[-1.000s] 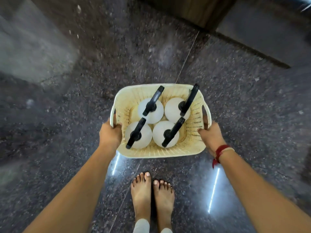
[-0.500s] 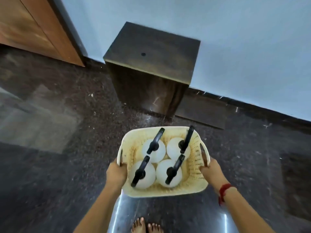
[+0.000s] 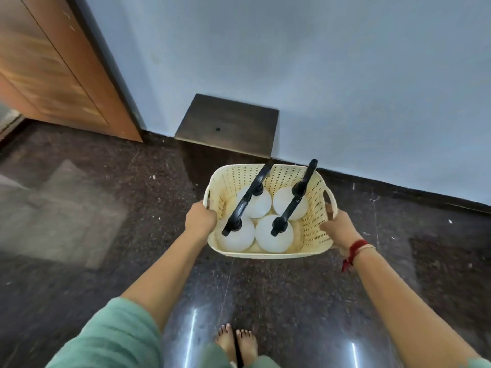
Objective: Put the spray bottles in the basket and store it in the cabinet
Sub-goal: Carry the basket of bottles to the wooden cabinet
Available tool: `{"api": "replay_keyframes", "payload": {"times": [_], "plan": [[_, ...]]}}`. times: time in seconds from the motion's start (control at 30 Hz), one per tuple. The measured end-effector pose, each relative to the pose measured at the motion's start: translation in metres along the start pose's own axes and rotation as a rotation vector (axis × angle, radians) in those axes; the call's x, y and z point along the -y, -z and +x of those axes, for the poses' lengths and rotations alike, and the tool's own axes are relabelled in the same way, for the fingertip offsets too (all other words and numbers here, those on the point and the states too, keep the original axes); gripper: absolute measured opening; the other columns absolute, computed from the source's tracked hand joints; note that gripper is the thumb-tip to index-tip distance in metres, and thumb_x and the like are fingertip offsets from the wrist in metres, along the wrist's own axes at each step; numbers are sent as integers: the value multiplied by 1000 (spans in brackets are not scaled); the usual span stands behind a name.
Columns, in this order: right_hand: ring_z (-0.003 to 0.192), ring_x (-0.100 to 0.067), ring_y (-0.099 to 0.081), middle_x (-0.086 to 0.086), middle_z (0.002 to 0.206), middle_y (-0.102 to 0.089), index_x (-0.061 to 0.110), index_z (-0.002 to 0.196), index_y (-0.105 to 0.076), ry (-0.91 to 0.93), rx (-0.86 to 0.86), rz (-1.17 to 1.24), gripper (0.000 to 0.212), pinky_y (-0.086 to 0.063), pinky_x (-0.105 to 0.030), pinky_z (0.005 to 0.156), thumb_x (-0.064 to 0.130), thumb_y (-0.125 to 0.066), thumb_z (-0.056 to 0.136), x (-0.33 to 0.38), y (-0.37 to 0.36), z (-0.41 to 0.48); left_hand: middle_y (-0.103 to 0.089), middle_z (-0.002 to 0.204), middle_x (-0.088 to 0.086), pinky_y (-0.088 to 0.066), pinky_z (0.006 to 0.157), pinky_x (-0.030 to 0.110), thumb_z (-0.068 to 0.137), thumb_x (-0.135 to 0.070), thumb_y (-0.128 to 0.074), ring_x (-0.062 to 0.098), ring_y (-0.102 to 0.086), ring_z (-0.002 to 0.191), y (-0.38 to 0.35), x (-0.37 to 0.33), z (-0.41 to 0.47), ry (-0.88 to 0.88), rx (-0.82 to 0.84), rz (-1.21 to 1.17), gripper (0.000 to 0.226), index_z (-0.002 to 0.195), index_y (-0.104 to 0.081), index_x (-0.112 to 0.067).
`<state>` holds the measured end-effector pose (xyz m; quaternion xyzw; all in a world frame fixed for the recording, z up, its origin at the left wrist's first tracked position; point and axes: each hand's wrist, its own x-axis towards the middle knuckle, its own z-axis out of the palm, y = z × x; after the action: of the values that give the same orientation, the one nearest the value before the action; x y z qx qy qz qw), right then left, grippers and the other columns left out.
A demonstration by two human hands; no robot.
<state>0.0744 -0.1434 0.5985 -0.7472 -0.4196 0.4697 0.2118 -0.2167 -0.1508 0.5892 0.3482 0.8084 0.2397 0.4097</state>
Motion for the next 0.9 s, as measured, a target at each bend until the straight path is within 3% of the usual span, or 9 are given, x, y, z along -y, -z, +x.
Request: {"api": "replay_keyframes", "payload": {"times": [0.1,0.2,0.27,0.43,0.53,0.7,0.9], "plan": [[87,-32,-64,-10,93,-66,17,113,-57,-23,2,39,41,-56,-37,55,-10,-43,85,5,14,-29,-65,104,17,-49,73,38,83,-3,-44,35,-61,94,13,-13,-20,-56,12,27,33,111,-62,-5],[81,-30,-65,-10,90,-66,19,108,-56,-31,6,63,38,-54,-31,43,-9,-41,87,7,19,-50,-63,96,13,-48,71,37,85,-4,-45,32,-60,88,22,-17,-35,-76,17,46,31,111,-61,-5],[75,-27,-66,-10,87,-66,20,106,-55,-40,13,87,36,-53,-30,42,-8,-42,88,8,19,-60,-61,91,10,-47,68,35,86,-5,-45,29,-58,82,27,-17,-40,-94,17,63,31,112,-62,-5],[74,-27,-67,-12,86,-67,17,108,-54,-76,23,133,29,-56,-34,44,-4,-44,90,4,20,-71,-64,103,13,-45,63,32,88,-6,-45,22,-53,76,32,-17,-44,-115,24,61,34,119,-59,-6],[77,-28,-68,-13,90,-67,15,113,-55,-93,-12,162,30,-56,-34,45,-2,-46,91,-10,27,-74,-62,92,9,-43,61,31,87,-5,-45,22,-55,75,24,-20,-47,-172,35,110,33,115,-62,-7],[71,-25,-65,-9,83,-66,17,123,-53,-165,-103,273,43,-52,-30,39,-7,-45,89,-43,52,-78,-66,104,13,-49,68,33,87,-7,-46,26,-60,84,-8,-42,-54,-249,152,160,32,114,-62,-9],[69,-26,-67,-9,80,-68,22,122,-55,-237,-215,388,49,-53,-35,41,-11,-44,87,-78,81,-66,-66,103,13,-45,63,31,86,-8,-47,24,-56,79,-59,-73,-46,-328,286,238,27,109,-62,-8]]}}
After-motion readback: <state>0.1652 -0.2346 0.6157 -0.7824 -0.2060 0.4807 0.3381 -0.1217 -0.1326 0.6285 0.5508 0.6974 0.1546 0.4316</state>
